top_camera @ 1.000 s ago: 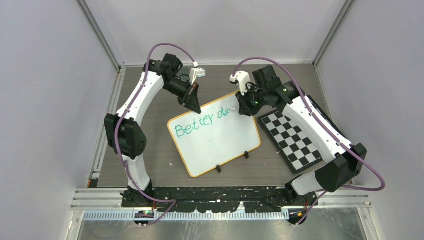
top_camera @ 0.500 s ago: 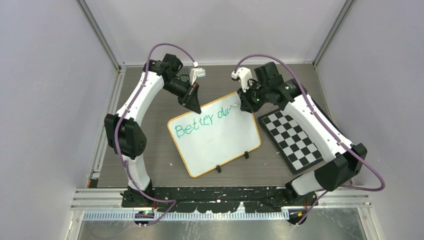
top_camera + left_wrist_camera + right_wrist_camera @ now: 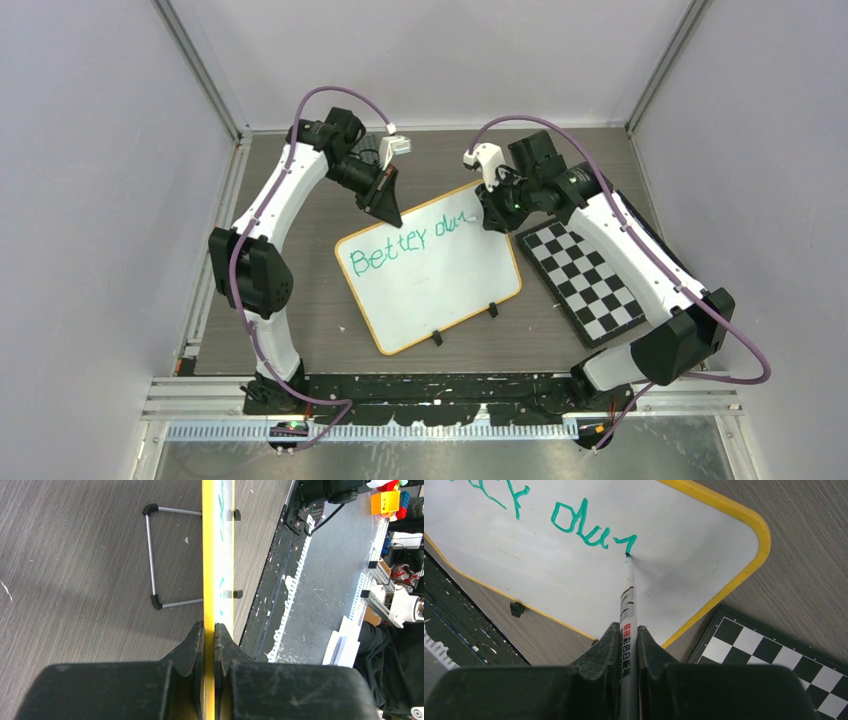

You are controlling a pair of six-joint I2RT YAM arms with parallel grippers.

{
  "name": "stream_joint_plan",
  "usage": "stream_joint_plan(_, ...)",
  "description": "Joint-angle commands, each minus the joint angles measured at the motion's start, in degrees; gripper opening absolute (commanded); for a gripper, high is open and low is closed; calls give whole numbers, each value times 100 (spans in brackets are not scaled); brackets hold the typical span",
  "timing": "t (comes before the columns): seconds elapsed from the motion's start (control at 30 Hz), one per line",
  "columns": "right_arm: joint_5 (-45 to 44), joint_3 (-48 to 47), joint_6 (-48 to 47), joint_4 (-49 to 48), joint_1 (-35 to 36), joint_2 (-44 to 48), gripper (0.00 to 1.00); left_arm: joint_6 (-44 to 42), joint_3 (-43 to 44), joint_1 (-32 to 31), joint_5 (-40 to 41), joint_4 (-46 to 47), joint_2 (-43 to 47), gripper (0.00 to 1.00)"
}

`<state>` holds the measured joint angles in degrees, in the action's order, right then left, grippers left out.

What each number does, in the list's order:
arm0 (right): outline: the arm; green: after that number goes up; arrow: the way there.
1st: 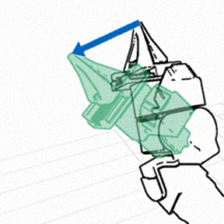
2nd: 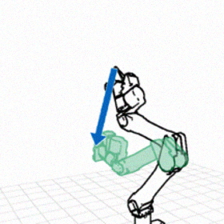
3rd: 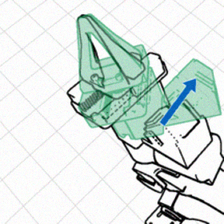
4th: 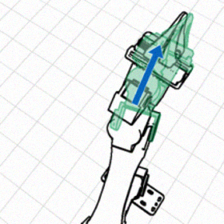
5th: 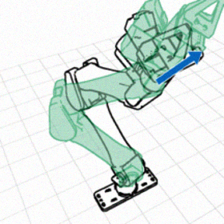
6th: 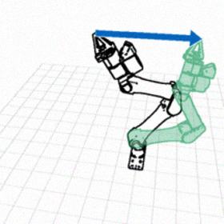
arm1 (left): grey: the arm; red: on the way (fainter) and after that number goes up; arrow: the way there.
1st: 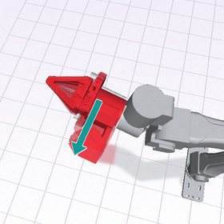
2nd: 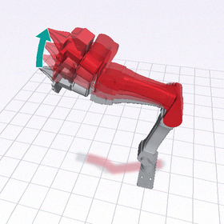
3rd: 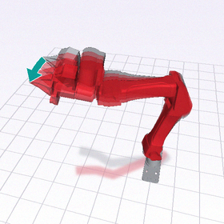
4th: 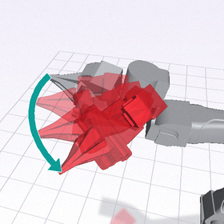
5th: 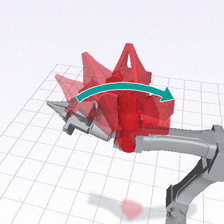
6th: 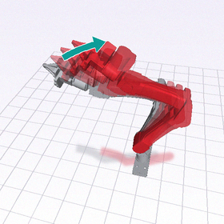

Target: Write a sentence on the whiteboard

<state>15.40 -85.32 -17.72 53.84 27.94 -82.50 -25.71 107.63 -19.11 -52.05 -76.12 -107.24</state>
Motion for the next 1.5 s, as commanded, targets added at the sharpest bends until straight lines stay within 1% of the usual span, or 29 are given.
stream_joint_plan(0.0,-256,-39,-101,-136,-45,117,0,-225,-235,-268,328,-337,-34,0)
stream_joint_plan(0.2,-303,-456,-74,-135,-137,-51,0,-211,-220,-271,330,-341,-52,0)
stream_joint_plan(0.4,-276,-622,-83,-131,-160,-151,0,-215,-248,-270,340,-325,-43,0)
stream_joint_plan(0.6,-194,-476,-59,-94,-165,-119,0,-212,-244,-274,345,-312,-49,0)
stream_joint_plan(0.97,-80,233,-64,-35,-159,244,0,-186,-244,-273,345,-292,-78,0)
stream_joint_plan(1.13,154,494,97,-101,-131,298,0,-158,-236,-276,337,-278,-86,0)
stream_joint_plan(1.27,209,480,233,-243,-26,259,0,-144,-234,-277,357,-285,-70,0)
stream_joint_plan(1.47,450,56,295,-166,18,114,0,-144,-243,-277,384,-281,-60,0)
